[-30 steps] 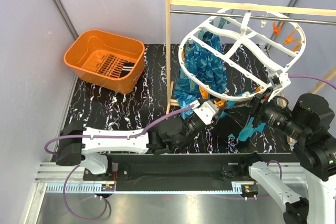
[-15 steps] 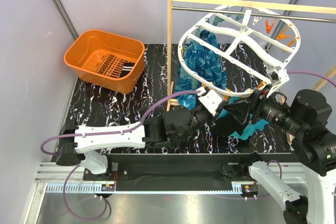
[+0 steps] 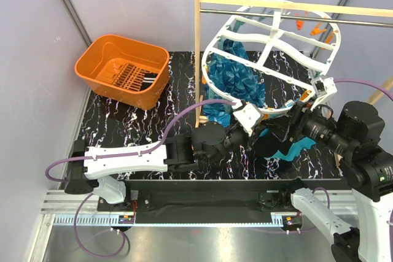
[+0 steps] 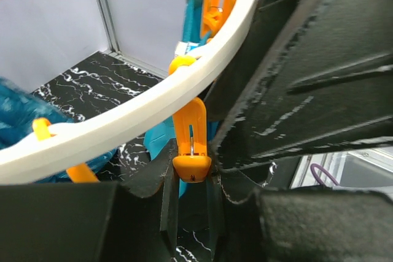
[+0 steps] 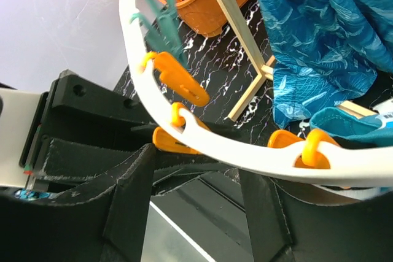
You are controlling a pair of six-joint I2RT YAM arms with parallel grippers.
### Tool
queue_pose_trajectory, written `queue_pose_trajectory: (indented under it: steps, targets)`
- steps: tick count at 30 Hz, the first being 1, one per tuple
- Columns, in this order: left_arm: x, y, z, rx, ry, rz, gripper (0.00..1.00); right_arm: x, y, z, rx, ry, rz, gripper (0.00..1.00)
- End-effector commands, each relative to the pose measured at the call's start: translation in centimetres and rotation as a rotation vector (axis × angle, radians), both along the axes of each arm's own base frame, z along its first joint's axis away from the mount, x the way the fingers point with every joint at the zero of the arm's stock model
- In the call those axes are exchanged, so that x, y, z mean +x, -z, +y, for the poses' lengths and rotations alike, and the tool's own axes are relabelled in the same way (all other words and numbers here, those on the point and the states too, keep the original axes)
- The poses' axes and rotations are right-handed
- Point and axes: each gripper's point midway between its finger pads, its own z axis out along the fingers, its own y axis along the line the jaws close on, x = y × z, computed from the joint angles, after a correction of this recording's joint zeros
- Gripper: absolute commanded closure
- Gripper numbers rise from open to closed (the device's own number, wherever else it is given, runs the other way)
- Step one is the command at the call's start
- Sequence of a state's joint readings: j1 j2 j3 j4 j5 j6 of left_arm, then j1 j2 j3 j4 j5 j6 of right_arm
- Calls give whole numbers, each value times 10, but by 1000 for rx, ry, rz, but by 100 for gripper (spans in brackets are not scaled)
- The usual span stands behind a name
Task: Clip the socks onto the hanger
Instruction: Open the clamp at the hanger.
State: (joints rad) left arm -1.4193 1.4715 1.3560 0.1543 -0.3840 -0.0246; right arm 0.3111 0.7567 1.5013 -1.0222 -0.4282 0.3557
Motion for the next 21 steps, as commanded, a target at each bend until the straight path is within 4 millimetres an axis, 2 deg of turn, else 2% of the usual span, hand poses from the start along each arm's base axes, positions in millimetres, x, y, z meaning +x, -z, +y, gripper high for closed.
queue_pose_trajectory:
  steps: [1,14,21]
  targets:
    - [-27,-21,-4,-28,133,-16,100,20,-28,5,33,10,-99,38]
    - [-32,-28,-11,-13,162,-24,100,21,-20,13,41,-36,-73,40]
    - [-33,-32,-12,-11,170,-19,100,25,-14,12,32,-19,-61,55]
